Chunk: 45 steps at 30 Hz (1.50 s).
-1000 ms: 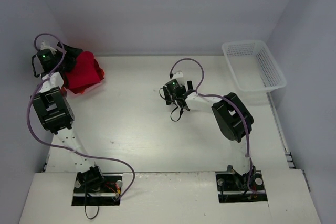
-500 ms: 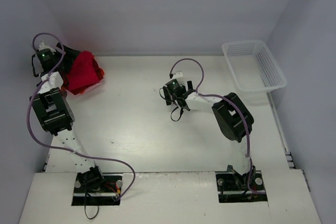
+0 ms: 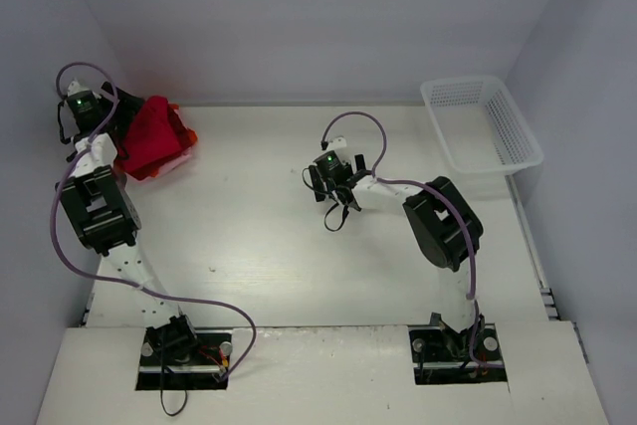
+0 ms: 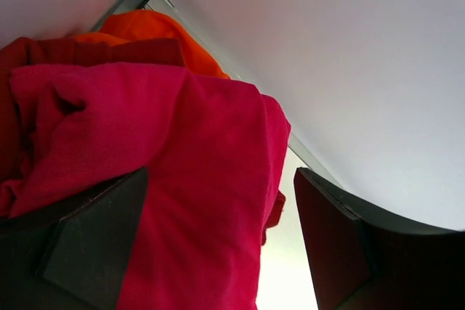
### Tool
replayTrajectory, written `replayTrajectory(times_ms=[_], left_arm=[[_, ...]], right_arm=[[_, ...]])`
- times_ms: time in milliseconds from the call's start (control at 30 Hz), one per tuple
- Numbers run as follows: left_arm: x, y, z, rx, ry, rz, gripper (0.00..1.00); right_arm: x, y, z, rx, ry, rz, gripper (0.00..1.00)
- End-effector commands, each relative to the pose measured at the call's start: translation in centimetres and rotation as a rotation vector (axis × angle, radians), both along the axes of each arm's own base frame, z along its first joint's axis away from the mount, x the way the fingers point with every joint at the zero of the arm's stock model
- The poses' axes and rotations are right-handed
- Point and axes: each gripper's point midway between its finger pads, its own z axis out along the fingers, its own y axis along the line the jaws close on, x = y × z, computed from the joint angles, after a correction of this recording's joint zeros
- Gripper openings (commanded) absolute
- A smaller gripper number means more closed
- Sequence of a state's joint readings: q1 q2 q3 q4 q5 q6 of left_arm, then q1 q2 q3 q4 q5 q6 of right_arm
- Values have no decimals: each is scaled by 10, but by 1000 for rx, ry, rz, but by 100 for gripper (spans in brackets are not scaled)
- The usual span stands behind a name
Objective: Fold and stack the t-shirts
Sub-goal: Neatly place the folded tshirt to the corner
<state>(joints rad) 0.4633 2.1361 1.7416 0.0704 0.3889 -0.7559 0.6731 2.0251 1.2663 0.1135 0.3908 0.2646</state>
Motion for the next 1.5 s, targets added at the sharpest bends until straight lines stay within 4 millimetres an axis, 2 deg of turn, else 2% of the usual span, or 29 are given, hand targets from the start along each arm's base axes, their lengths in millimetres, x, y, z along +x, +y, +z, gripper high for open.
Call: replayTrajectory(times_ms=[0,233,267,433,600,800,900,967,1100,1267,1300,1367,1400,1467], left_arm=[[-31,67,-49,-33,149,198,77],[-19,65,-83,-122,237,161,77],[-20,62,-100,-156,277,157,77],[-22,53,-117,-206,293,141,77],[-30,42,-120,-228,292,131,77],[-21,20,-109,-215,276,98,77],[-11,0,-94,-190,256,57,77],[-4,-13,-77,-149,240,33,77],[2,-25,-40,-129,182,9,77],[3,-28,6,-107,106,-4,77],[2,-29,22,-100,82,-4,77],[1,-31,37,-98,54,-9,77],[0,-31,54,-90,25,-10,77],[-1,-34,71,-92,-7,-17,77]], right_arm=[[-18,-5,7,-30,43,27,100],[-19,-7,16,-17,27,15,100],[-18,-7,17,-15,27,16,100],[-14,0,14,-9,29,22,100],[-10,5,17,-5,22,28,100],[-9,8,33,5,-6,35,100],[-8,9,36,6,-12,36,100],[-7,9,37,6,-12,36,100],[-10,12,34,10,-6,39,100],[-11,16,31,11,0,43,100],[-10,17,33,15,-5,43,100],[-10,19,31,11,-4,46,100],[-10,20,31,14,-3,50,100],[-10,22,31,13,-4,52,100]])
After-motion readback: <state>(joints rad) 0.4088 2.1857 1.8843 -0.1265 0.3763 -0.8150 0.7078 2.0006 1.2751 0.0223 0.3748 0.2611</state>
